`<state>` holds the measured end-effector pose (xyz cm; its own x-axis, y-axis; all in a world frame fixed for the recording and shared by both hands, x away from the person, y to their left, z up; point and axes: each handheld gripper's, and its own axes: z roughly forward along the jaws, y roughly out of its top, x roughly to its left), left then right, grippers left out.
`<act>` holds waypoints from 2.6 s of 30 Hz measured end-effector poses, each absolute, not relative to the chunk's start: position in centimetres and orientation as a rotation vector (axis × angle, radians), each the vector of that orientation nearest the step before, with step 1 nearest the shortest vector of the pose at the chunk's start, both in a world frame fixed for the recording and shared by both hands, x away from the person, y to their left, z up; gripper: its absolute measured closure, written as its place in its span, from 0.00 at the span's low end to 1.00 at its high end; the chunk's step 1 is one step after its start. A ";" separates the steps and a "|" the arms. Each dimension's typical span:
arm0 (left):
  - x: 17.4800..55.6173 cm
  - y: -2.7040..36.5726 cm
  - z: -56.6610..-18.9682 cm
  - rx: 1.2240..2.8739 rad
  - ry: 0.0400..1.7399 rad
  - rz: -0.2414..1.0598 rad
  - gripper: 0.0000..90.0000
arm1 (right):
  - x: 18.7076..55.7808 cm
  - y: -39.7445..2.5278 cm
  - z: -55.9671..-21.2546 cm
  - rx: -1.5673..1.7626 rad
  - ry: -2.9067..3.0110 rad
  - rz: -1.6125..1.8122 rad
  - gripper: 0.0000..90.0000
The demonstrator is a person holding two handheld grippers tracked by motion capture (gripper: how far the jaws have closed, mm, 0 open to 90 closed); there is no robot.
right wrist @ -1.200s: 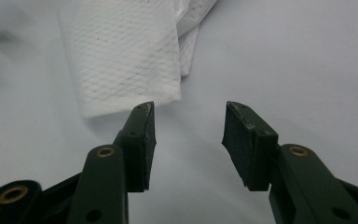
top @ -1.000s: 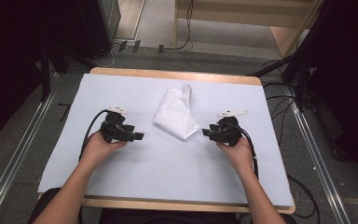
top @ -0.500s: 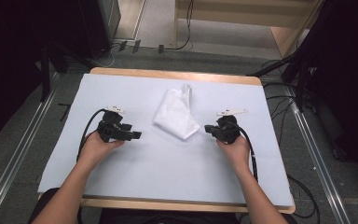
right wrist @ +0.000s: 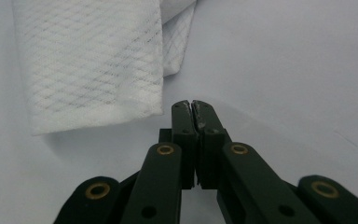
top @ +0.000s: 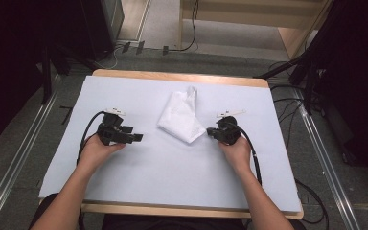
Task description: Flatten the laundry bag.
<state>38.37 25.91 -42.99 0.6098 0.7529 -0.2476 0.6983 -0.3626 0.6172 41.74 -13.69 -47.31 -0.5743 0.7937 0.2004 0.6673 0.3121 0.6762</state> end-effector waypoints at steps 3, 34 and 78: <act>38.4 25.9 -43.0 2.131 1.137 0.101 0.41 | 41.6 -13.5 -47.3 1.353 2.414 1.125 1.00; 37.3 27.1 -42.8 2.115 1.168 0.135 0.41 | 41.0 -9.5 -43.1 1.170 2.452 1.264 1.00; 37.1 27.8 -42.7 2.095 1.180 0.139 0.41 | 46.8 -2.2 -35.5 1.062 2.426 1.351 0.99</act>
